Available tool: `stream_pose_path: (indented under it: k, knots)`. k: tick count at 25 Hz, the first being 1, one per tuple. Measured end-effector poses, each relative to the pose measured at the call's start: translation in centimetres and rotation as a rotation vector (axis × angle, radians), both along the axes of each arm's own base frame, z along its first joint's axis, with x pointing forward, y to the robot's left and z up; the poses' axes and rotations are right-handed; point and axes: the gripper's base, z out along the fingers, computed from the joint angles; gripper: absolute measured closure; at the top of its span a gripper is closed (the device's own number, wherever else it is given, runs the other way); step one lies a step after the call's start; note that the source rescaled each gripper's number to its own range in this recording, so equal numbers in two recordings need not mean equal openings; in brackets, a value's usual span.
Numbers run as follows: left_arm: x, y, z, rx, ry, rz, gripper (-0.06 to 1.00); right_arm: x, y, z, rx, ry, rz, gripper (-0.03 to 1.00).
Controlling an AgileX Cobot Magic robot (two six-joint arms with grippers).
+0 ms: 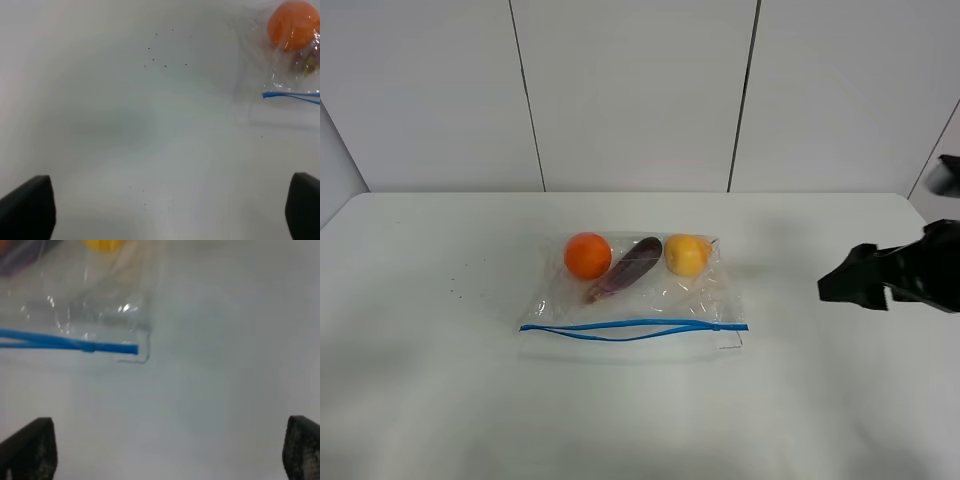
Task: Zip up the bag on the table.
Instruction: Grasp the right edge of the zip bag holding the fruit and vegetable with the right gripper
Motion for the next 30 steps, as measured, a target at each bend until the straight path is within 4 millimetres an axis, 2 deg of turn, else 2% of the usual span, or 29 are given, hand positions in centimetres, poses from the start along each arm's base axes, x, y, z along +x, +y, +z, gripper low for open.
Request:
stream_pose_path:
  k: [3,7,10,13,16,20,26,30]
  knots:
    - [0.0,0.0,0.0,0.0,0.0,0.0,-0.05,2.7,-1.1,-2.4,0.093,0.064,0.056,-0.03]
    - [0.0,0.0,0.0,0.0,0.0,0.0,-0.05,5.8,-2.9,-5.3,0.36,0.114,0.144,-0.03]
    - [0.0,0.0,0.0,0.0,0.0,0.0,-0.05,8.1,-3.5,-8.6,0.545,0.172,0.216,-0.03]
    - [0.0,0.0,0.0,0.0,0.0,0.0,-0.05,10.5,-4.0,-12.0,0.609,0.236,0.213,-0.03]
    - [0.0,0.0,0.0,0.0,0.0,0.0,-0.05,12.1,-4.4,-14.5,0.624,0.275,0.203,-0.03]
    - [0.0,0.0,0.0,0.0,0.0,0.0,-0.05,12.6,-3.4,-15.6,0.629,0.306,0.231,-0.03]
    - [0.0,0.0,0.0,0.0,0.0,0.0,-0.05,12.7,-0.2,-15.8,0.627,0.326,0.322,-0.03]
    - [0.0,0.0,0.0,0.0,0.0,0.0,-0.05,12.6,1.0,-16.5,0.639,0.35,0.335,-0.03]
